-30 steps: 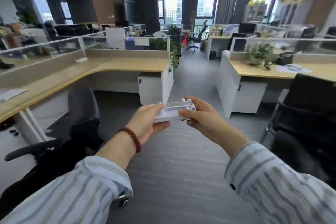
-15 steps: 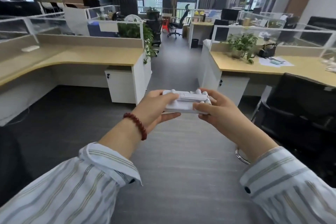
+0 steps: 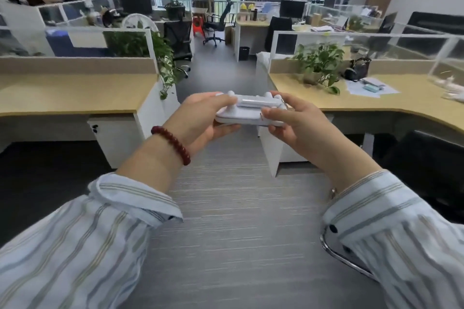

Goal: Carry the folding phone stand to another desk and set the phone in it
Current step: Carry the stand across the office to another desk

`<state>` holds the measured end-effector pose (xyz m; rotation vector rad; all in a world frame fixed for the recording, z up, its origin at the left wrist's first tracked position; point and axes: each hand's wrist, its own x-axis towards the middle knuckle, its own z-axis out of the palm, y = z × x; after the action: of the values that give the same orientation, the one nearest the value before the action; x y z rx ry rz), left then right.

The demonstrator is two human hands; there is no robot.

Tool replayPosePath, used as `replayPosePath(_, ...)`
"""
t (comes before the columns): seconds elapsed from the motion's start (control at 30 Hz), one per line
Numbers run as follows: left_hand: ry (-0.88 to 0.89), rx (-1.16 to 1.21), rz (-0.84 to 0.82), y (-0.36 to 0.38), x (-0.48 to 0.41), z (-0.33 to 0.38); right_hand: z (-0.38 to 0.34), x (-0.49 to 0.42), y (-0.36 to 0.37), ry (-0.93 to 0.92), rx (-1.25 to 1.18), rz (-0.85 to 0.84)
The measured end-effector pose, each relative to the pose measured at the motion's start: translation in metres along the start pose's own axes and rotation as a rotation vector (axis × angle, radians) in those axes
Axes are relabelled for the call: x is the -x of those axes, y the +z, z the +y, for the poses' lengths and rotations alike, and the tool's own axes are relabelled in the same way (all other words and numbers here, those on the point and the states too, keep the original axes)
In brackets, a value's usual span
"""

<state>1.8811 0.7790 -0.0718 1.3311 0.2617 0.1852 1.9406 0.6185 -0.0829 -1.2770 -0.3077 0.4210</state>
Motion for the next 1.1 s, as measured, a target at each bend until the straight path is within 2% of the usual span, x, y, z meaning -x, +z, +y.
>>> replayPosePath(0.23,-0.108,-0.072,-0.051,0.035,-0.185,-0.036,0.021,-0.164,-0.087,0.055,0.075,0.071)
replayPosePath(0.33,-0.125,-0.027,0.003,0.053,-0.275,-0.046,0.021,-0.246,-0.124,0.048,0.122,0.095)
replayPosePath(0.57,-0.124,-0.037,0.088,0.085,-0.472,-0.037,-0.007,-0.442,-0.190,0.072,0.184,0.028)
replayPosePath(0.9,-0.116,-0.035,0.224,0.032,-0.707,-0.031,0.018,-0.712,-0.196,0.159,0.205,-0.095)
replayPosePath(1.1,-0.061,-0.003,0.190,-0.006,-0.888,0.015,-0.006,-0.894,-0.181,0.095,0.142,-0.077)
